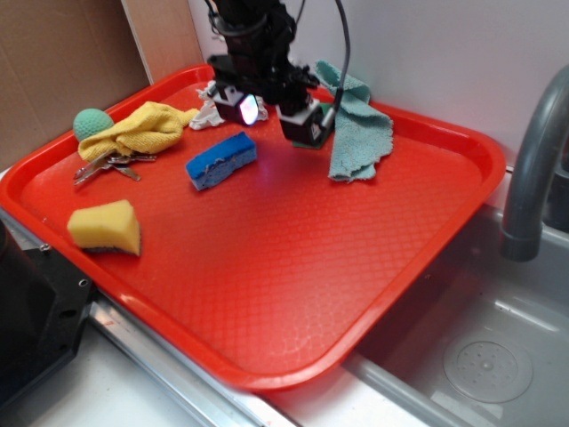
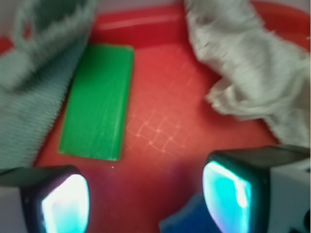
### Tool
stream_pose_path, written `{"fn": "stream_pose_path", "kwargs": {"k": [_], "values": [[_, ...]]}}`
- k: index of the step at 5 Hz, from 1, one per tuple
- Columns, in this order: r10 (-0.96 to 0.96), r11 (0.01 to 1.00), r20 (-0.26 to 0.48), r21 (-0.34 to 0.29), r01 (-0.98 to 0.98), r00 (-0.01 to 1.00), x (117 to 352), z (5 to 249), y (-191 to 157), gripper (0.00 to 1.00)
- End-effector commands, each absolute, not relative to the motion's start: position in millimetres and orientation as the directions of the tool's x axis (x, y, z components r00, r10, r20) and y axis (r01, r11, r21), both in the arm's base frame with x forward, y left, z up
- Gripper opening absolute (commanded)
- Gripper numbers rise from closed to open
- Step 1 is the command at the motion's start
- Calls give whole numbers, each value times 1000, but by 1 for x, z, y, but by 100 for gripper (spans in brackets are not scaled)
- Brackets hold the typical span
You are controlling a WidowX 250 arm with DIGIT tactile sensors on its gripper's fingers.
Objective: Grab the green block.
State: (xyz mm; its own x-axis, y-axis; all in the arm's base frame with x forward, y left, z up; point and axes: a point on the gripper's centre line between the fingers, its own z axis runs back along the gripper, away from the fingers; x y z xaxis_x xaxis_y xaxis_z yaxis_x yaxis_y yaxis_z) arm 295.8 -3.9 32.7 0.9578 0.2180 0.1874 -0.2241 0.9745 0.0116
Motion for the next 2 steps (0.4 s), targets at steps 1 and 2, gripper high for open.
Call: {"fn": "stream_pose_path", "kwargs": {"k": [1, 2], "values": [[268, 963, 266, -83, -255, 926, 322, 41, -15, 100], [275, 961, 273, -86, -261, 922, 322, 46, -9, 100]]}}
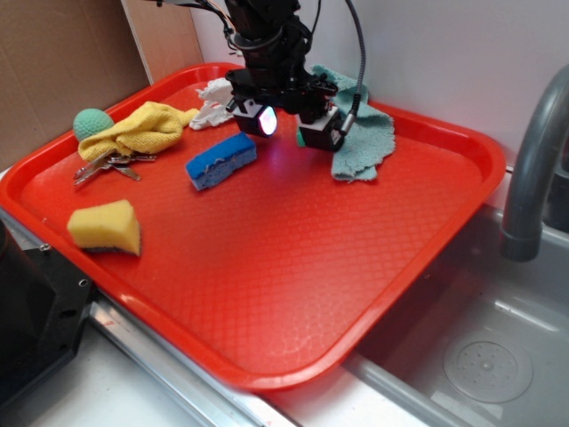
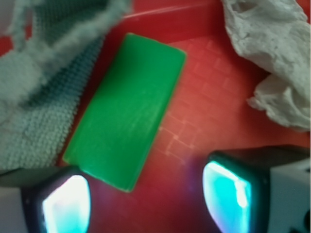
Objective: Grab the green block.
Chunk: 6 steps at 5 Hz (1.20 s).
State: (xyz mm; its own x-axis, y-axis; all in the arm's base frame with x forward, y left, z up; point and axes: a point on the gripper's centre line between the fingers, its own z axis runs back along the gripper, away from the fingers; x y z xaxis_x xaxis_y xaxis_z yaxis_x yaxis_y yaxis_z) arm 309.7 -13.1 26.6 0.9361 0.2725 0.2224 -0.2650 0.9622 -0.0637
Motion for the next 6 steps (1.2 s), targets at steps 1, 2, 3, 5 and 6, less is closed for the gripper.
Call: {"fn": "stream_pose_path", "kwargs": {"k": [1, 2, 3, 5, 6], "values": [[297, 955, 273, -96, -281, 915, 328, 46, -5, 100], [348, 937, 284, -127, -324, 894, 336, 52, -7, 100], [409, 912, 289, -158, -378, 866, 340, 59, -9, 100], [417, 909, 235, -95, -406, 878, 340, 38, -6, 100], [392, 920, 179, -81, -384, 902, 332, 28, 1, 94]]}}
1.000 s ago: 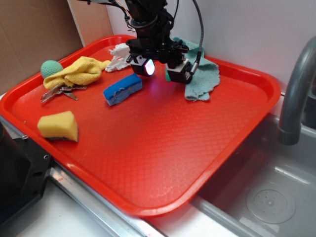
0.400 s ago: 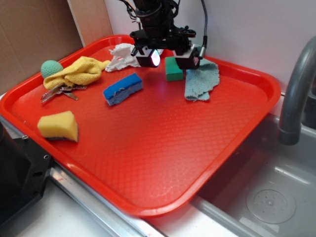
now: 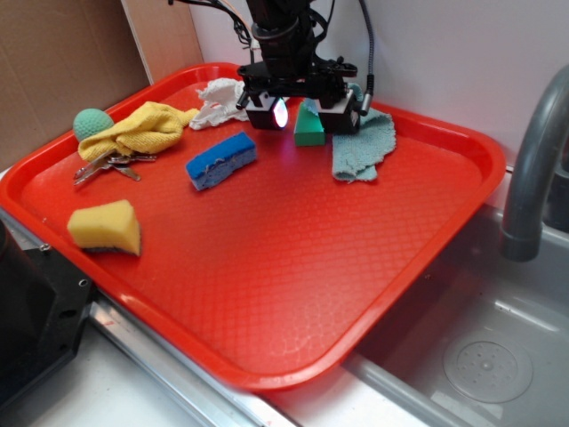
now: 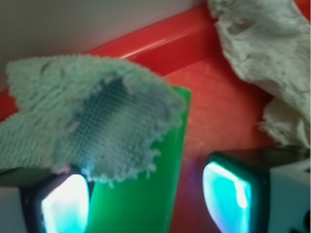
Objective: Grab the green block.
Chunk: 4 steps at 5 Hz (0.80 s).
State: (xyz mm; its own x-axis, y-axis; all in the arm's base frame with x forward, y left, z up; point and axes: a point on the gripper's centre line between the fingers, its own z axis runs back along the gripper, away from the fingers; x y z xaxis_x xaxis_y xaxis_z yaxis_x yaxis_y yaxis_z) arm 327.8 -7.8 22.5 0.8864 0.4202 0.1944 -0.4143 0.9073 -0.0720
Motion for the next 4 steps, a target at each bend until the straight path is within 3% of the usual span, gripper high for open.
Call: {"fn": "stream_pose_path", "kwargs": {"k": [1, 2, 3, 4], "values": [[308, 951, 168, -47, -304, 937, 314, 42, 10, 0], [234, 972, 195, -63, -226, 952, 282, 70, 13, 0], [154, 988, 228, -33, -150, 961, 259, 104, -2, 0], [92, 995, 209, -44, -84, 974, 234, 154, -20, 0]]}}
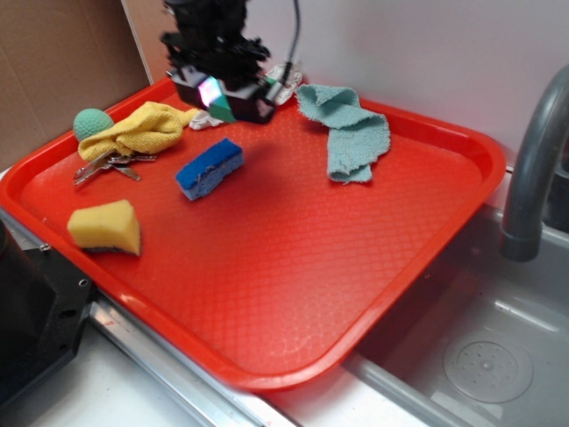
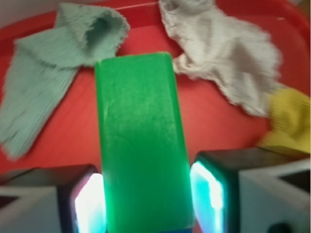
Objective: Grab the green block.
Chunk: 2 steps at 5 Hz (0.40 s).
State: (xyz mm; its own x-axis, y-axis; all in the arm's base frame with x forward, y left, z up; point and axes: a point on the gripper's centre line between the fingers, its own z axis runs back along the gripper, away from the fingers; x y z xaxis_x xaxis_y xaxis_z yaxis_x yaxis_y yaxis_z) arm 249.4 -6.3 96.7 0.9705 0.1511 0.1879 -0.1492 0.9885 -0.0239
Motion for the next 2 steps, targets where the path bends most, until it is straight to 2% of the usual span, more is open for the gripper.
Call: {"fn": "stream_pose_path", "kwargs": {"k": [1, 2], "values": [[163, 980, 155, 88, -178, 974, 193, 203, -37, 0], [164, 985, 105, 38, -169, 981, 176, 233, -44, 0]]}}
